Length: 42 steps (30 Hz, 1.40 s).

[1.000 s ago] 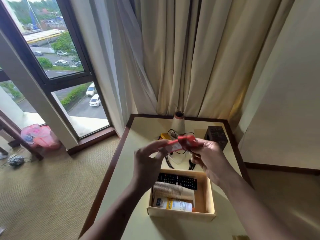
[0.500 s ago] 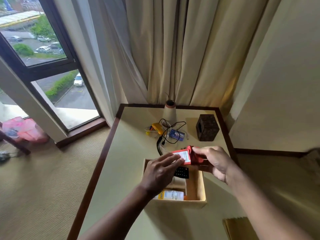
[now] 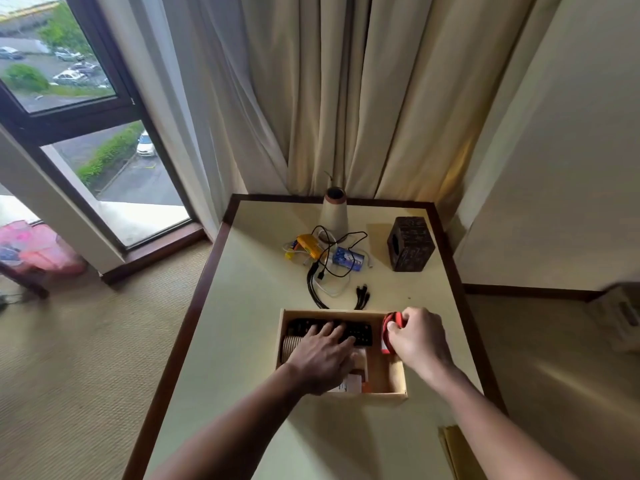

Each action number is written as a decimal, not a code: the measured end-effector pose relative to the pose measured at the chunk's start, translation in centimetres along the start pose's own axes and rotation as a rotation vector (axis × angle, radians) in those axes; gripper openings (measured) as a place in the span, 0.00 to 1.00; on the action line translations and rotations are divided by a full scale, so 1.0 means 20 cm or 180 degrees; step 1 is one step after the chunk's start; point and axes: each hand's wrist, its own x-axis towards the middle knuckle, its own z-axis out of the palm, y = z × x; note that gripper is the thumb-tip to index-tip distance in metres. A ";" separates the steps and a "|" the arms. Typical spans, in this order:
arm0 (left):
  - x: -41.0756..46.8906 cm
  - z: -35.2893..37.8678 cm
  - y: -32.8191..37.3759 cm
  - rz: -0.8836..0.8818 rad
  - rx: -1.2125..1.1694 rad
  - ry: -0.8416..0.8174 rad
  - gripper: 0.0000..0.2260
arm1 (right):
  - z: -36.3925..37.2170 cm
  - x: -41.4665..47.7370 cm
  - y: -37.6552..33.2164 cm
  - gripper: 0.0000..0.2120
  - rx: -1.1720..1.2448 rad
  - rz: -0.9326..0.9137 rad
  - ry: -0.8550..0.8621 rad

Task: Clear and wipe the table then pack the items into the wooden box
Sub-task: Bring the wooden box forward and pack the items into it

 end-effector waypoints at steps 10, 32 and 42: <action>-0.04 -0.02 -0.03 0.0082 0.0132 0.0064 0.26 | 0.13 0.07 -0.05 0.07 -0.0712 -0.0093 -0.0092; -0.06 -0.08 -0.09 -0.0137 -0.0603 0.0769 0.20 | 0.21 0.14 0.12 0.20 0.0036 -0.0190 -0.0060; 0.44 -0.34 -0.44 -0.1235 -0.1615 0.1422 0.11 | 0.31 0.60 -0.12 0.13 0.0229 -0.0387 -0.0224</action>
